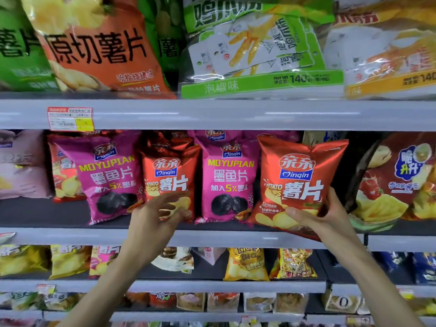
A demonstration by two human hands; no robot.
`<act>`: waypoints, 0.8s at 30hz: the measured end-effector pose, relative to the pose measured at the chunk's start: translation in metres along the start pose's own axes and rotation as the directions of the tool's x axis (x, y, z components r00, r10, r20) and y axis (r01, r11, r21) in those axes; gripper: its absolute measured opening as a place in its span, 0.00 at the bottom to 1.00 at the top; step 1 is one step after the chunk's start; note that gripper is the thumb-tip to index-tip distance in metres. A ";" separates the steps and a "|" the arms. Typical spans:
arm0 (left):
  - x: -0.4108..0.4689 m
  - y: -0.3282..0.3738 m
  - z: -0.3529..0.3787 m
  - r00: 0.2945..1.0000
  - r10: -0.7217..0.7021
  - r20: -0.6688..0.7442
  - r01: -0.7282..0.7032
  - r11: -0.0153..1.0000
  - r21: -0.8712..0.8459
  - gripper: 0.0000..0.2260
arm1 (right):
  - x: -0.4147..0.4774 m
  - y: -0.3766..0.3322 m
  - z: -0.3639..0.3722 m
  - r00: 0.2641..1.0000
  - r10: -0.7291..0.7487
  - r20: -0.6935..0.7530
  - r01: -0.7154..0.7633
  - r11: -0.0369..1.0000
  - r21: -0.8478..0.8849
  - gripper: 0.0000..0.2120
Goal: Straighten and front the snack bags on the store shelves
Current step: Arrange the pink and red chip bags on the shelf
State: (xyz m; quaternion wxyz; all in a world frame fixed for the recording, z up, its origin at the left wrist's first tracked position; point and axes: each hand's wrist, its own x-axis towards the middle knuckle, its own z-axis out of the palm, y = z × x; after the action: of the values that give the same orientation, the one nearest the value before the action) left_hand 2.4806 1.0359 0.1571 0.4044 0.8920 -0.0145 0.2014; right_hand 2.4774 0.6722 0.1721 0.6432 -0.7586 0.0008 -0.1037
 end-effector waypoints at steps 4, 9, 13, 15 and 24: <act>0.004 -0.020 -0.036 0.976 -0.078 -0.203 0.058 0.993 -0.106 0.12 | -0.005 -0.004 0.023 0.995 0.012 0.094 -0.014 1.000 0.028 0.39; 0.026 -0.058 -0.079 0.843 -0.268 -0.466 0.096 0.928 -0.361 0.21 | -0.007 -0.009 0.052 0.981 0.028 0.193 -0.038 0.998 0.048 0.39; 0.051 -0.096 -0.101 0.796 -0.414 -0.442 0.249 0.889 -0.385 0.38 | -0.006 -0.016 0.072 0.964 0.024 0.266 -0.043 0.997 0.066 0.37; 0.058 -0.107 -0.103 0.821 -0.438 -0.365 0.299 0.876 -0.380 0.45 | -0.007 -0.020 0.080 0.956 0.025 0.292 -0.046 0.997 0.067 0.37; 0.076 -0.118 -0.100 0.947 -0.320 -0.041 0.253 0.817 -0.518 0.34 | -0.011 -0.032 0.095 0.942 0.003 0.337 -0.035 0.995 0.089 0.35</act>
State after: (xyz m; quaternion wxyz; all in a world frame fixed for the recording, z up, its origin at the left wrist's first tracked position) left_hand 2.5381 1.1980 0.1599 0.6499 0.7317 0.0934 0.1832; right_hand 2.4770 0.7721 0.1871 0.6697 -0.7342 -0.1065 0.0334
